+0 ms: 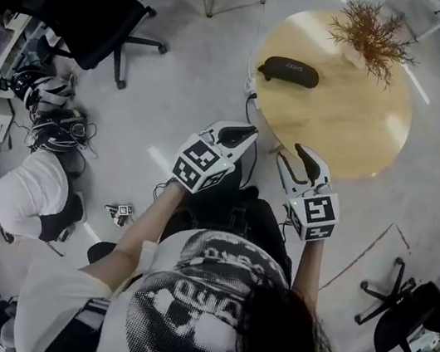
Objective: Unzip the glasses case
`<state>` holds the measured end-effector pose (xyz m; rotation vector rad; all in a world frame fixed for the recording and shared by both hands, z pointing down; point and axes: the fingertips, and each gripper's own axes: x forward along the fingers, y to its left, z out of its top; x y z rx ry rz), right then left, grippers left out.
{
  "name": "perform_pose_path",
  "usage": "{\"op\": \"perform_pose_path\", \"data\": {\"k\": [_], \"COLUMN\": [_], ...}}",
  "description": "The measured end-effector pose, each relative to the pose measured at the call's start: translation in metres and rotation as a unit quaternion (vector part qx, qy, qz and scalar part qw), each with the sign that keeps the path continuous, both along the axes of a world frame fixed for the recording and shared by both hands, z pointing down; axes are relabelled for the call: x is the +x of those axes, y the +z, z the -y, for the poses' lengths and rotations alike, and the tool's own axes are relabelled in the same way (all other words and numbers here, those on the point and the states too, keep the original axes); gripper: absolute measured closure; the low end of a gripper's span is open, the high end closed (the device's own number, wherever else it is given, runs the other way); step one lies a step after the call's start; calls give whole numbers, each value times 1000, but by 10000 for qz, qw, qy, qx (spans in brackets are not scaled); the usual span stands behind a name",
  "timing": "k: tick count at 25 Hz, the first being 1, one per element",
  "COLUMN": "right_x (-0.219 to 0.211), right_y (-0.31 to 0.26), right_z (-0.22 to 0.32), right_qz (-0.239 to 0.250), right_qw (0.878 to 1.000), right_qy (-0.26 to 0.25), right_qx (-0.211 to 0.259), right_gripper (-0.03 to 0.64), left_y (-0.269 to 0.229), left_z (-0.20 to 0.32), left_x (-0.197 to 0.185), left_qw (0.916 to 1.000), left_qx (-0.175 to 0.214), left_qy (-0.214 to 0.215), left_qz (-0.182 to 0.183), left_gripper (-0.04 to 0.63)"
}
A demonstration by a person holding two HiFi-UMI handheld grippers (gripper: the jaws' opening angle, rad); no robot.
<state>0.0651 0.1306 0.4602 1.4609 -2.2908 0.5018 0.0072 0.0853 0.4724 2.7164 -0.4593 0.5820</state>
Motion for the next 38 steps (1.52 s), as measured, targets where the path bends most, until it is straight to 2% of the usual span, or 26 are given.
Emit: {"op": "perform_pose_path", "data": {"k": [5, 10, 14, 19, 24, 30, 35, 38], "right_x": [-10, -33, -37, -48, -73, -103, -137, -155], "right_y": [-6, -13, -18, -21, -32, -40, -50, -52], "right_z": [-29, -40, -48, -42, -40, -26, -24, -26], "right_qz": [138, 322, 308, 388, 480, 374, 233, 96], "right_qw": [9994, 9978, 9972, 9966, 9959, 9966, 9970, 9971], "right_qy": [-249, -462, -544, -598, -619, -536, -489, -523], "right_qx": [203, 360, 400, 403, 451, 497, 554, 549], "right_gripper": [446, 462, 473, 496, 536, 626, 625, 623], "left_y": [-14, -27, -39, -49, -56, -62, -74, -74], "left_z": [-38, -59, -76, -74, -73, -66, -60, -62], "left_x": [-7, -31, -35, -45, -74, -109, -139, -154], "left_qw": [9996, 9983, 9977, 9964, 9943, 9934, 9918, 9926], "left_qx": [149, 91, 71, 134, 85, 167, 211, 264], "left_qy": [-244, -574, -670, -828, -1053, -1115, -1158, -1073], "left_qz": [29, 7, -59, -84, -173, -224, -489, -496], "left_gripper": [580, 580, 580, 580, 580, 580, 580, 580]}}
